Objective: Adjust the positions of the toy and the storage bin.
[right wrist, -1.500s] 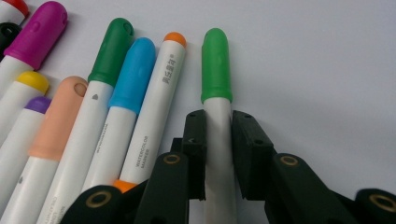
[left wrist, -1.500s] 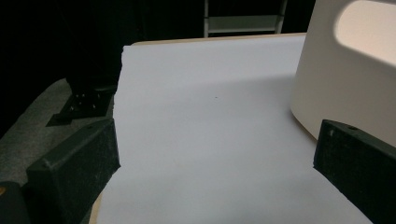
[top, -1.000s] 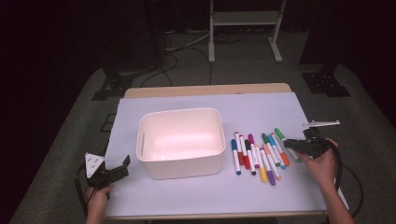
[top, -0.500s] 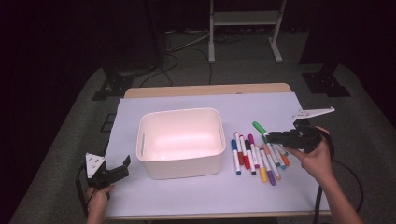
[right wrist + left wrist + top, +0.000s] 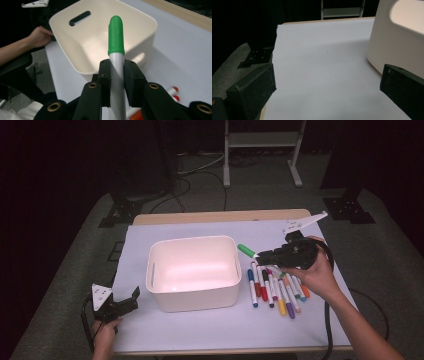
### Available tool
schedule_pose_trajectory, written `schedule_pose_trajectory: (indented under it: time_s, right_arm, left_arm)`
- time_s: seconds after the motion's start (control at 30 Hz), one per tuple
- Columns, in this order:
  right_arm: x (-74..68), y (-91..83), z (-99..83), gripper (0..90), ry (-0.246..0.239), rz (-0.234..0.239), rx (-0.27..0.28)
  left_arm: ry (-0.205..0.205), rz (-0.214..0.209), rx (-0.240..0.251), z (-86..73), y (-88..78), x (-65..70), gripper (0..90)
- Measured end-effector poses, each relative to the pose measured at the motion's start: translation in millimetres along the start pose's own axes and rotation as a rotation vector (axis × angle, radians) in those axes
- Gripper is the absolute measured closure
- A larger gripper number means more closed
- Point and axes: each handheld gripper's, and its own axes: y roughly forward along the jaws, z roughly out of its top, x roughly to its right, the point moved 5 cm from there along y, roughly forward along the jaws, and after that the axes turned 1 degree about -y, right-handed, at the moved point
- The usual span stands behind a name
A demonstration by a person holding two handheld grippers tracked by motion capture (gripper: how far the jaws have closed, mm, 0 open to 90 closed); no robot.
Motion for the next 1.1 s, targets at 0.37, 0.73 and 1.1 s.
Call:
schedule_pose_trajectory:
  time_s: [0.37, 0.73, 1.1]
  right_arm:
    - [-37.9, 50.1, 38.9, 75.5, -0.112, 0.167, -0.074]
    - [-56.6, 102.4, 62.4, 75.6, -0.188, 0.292, -0.162]
    - [-57.3, 152.7, 62.9, 75.5, -0.225, 0.366, -0.266]
  left_arm:
    - [-0.001, -0.003, 0.000, 0.1, 0.4, 0.3, 0.0]
    - [0.005, -0.004, -0.002, 0.1, 0.5, 0.7, 0.0]
    - [0.006, -0.006, -0.002, 0.1, 0.9, 0.9, 0.0]
